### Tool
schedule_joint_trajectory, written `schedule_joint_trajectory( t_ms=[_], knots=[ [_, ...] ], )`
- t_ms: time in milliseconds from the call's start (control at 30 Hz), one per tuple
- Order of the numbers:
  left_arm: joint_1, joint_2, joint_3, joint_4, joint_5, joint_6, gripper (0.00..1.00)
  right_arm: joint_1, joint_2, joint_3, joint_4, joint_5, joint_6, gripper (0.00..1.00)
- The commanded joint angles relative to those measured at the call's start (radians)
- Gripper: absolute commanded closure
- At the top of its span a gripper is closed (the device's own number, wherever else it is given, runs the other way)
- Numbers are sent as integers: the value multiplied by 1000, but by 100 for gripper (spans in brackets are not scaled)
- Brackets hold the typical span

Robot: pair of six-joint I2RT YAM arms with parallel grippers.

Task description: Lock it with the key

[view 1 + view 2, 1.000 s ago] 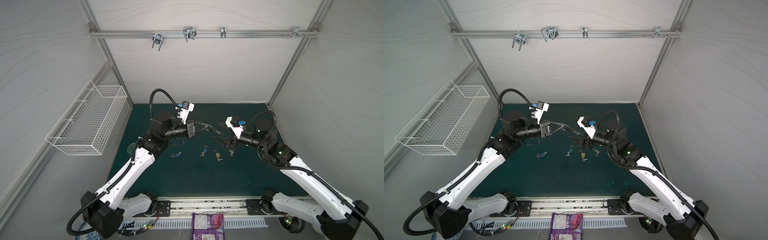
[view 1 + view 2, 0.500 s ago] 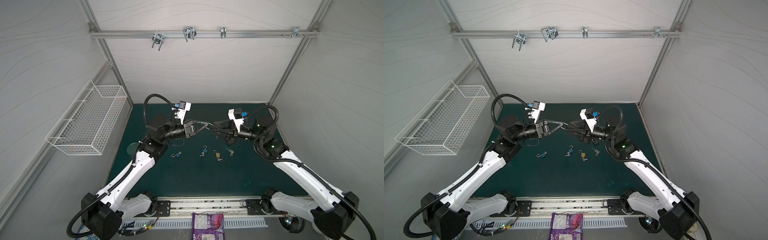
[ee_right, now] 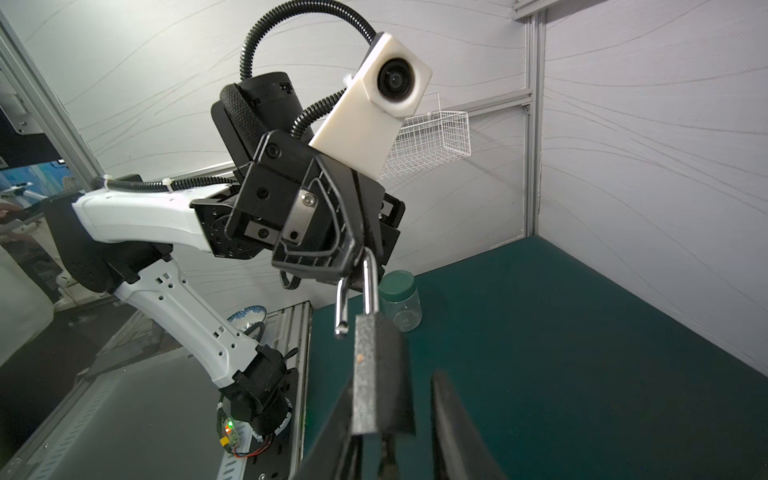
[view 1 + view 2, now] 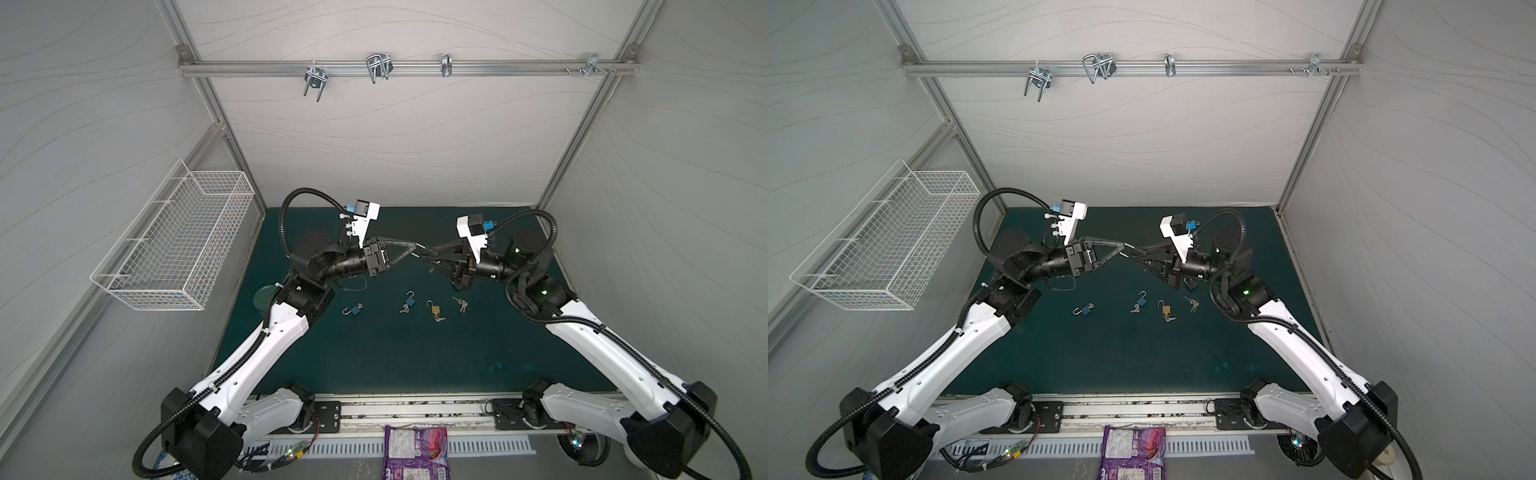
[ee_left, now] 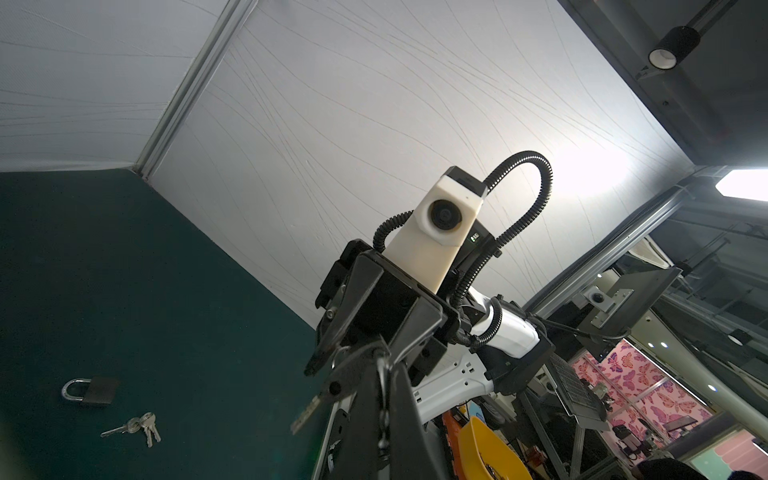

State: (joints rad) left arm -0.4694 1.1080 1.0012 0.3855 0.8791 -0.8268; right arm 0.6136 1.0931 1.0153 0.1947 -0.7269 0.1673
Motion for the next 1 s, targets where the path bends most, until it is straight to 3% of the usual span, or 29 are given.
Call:
schedule_joint_trajectory(
  t_ms=[0, 200, 700, 800, 967],
  knots=[
    [5, 5, 25, 85, 27, -15, 100, 4, -3, 24, 50, -23, 20, 60],
    [6, -4, 22, 73, 12, -7, 100, 8, -12, 29, 61, -19, 28, 62],
    [31, -11, 26, 79, 25, -3, 100, 12, -18, 51, 42, -60, 112, 100],
    [34, -18, 37, 74, 40, 17, 100, 9, -8, 75, 25, -98, 192, 100],
    [33, -45, 79, -26, 86, 151, 100, 11, 40, 141, 39, -229, 404, 100]
  ],
)
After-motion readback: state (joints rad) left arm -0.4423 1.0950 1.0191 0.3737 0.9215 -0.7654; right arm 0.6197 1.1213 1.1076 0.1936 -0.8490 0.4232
